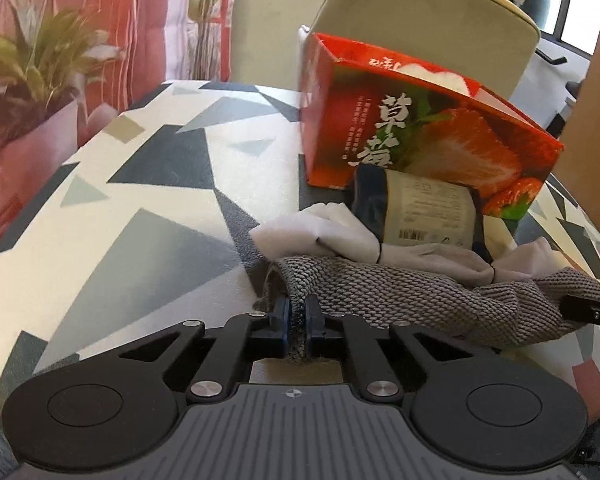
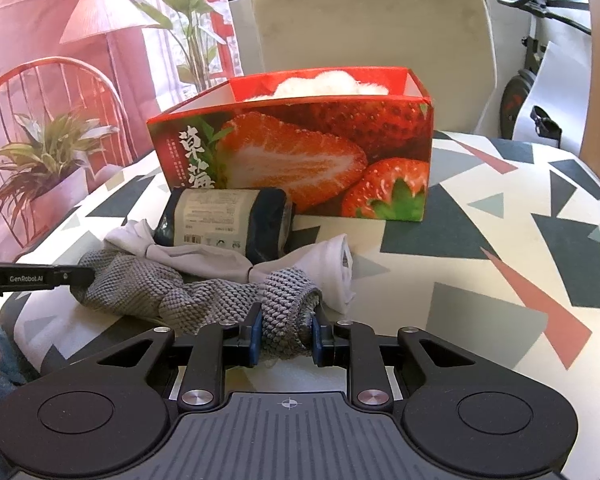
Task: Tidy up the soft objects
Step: 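Close both grippers on the rolled end of the grey knit towel, then lift the grey towel with both grippers and carry it over the red box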
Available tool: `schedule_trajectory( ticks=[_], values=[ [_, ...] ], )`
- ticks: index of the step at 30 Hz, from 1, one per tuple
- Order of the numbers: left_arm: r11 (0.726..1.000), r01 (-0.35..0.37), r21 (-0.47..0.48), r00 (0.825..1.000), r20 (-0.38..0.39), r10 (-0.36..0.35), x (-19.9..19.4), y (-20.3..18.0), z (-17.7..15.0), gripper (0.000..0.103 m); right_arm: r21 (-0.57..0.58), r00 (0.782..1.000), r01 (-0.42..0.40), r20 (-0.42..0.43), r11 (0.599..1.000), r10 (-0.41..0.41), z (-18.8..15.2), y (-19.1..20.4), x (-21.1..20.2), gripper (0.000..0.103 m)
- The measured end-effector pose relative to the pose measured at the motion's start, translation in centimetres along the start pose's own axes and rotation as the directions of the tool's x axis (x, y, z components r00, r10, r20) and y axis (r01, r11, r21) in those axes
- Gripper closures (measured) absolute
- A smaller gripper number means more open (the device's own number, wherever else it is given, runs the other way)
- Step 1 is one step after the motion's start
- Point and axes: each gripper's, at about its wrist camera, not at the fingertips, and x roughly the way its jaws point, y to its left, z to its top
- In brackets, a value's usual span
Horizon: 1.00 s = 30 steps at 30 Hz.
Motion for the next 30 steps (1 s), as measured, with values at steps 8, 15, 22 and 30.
schedule_trajectory(
  ticks=[8,15,22,30],
  values=[
    [1.0,-0.03,0.002,1.0,-0.007,0.03,0.6,-0.2,0.0,0.064,0.008,1.0,-0.001,-0.013,1.0,0.001,-0.2,-0.1,0.4,0.082],
    [0.997,-0.007,-0.073,1.0,0.007,0.008,1.4,1.3,0.1,0.049,0.02,1.0,-0.003,-0.028,1.0,0.003,-0.4,-0.5,0.9,0.082],
    [0.998,0.041,-0.056,0.999,0.018,-0.04,2.0,0.7,0.0,0.064,0.03,0.999,-0.003,-0.045,1.0,0.004,-0.7,-0.9,1.5,0.082],
    [0.998,0.061,-0.034,0.997,0.053,-0.059,0.9,0.2,-0.2,0.092,0.03,0.999,-0.015,-0.037,0.999,0.016,-0.6,-0.9,1.5,0.082]
  ],
)
